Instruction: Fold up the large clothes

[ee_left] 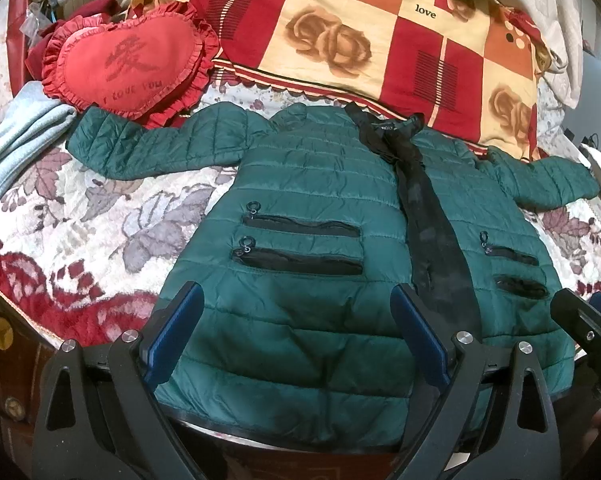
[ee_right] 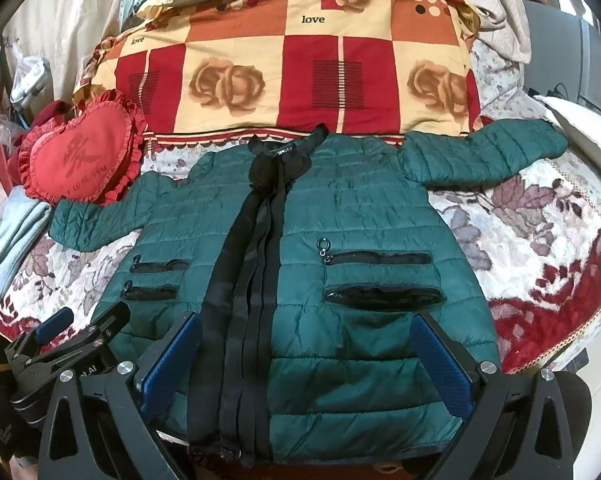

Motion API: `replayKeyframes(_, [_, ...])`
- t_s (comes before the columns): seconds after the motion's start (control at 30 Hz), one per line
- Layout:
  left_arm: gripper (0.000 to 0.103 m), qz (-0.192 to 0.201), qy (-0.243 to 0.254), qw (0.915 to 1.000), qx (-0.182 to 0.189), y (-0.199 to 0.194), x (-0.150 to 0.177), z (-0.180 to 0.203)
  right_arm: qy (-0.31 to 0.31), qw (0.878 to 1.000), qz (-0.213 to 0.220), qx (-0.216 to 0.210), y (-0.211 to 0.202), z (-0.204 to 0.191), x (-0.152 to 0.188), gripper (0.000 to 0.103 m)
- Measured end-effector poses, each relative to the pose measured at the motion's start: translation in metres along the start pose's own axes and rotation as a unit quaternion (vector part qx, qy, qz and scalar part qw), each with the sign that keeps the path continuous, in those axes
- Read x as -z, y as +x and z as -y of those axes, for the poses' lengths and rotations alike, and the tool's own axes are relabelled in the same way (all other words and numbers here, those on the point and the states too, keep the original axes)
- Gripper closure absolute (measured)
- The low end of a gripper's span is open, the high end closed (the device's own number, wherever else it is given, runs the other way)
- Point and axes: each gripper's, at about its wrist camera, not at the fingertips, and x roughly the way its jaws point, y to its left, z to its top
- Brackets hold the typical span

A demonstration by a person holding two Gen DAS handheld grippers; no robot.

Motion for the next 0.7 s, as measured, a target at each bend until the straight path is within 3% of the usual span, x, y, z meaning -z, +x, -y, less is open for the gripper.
replayKeyframes(0.3, [0.008,-0.002,0.001,1.0,0.001,0.0001,0.0023,-0.0003,0.007,0.999,-0.046,0.003,0.004,-0.0015,-0.0015,0.0])
replayKeyframes(0.7, [0.008,-0.002,0.001,1.0,0.001,0.0002,0.002,-0.0003,0.002,1.0,-0.024,-0.001,0.0044,-0.0018,0.0017,0.0])
